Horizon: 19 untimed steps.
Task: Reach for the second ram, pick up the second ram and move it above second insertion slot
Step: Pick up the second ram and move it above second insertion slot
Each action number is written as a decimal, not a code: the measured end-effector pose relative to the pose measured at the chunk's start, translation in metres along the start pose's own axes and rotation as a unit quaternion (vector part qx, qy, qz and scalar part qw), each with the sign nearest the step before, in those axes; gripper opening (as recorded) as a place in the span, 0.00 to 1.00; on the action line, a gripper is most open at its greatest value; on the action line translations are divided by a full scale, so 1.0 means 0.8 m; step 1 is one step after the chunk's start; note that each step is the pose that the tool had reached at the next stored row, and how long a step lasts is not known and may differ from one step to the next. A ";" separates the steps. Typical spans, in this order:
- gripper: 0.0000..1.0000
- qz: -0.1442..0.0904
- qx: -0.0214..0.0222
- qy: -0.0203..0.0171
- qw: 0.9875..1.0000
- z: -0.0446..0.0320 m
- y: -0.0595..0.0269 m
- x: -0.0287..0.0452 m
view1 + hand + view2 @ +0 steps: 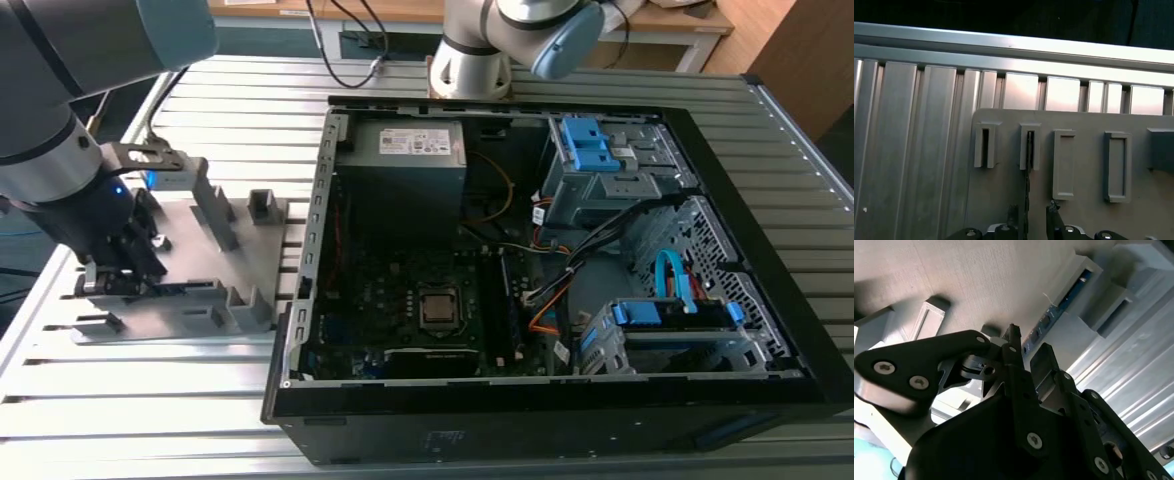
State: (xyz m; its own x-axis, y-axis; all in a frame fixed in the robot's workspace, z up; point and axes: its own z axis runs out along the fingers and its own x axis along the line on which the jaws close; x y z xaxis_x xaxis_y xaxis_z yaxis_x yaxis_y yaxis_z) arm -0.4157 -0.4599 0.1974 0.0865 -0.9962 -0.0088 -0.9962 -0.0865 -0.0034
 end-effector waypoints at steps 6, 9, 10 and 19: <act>0.35 -0.001 0.000 0.002 1.000 0.0125 0.003 -0.0001; 0.35 -0.001 0.000 0.002 1.000 0.0128 0.003 0.0000; 0.35 -0.001 0.000 0.002 1.000 0.0129 0.003 -0.0001; 0.16 -0.001 0.000 0.002 1.000 0.0131 0.003 -0.0001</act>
State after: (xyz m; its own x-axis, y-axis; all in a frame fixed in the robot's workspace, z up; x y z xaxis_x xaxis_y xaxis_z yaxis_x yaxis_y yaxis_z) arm -0.4178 -0.4599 0.1869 0.0878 -0.9961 -0.0048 -0.9961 -0.0878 -0.0030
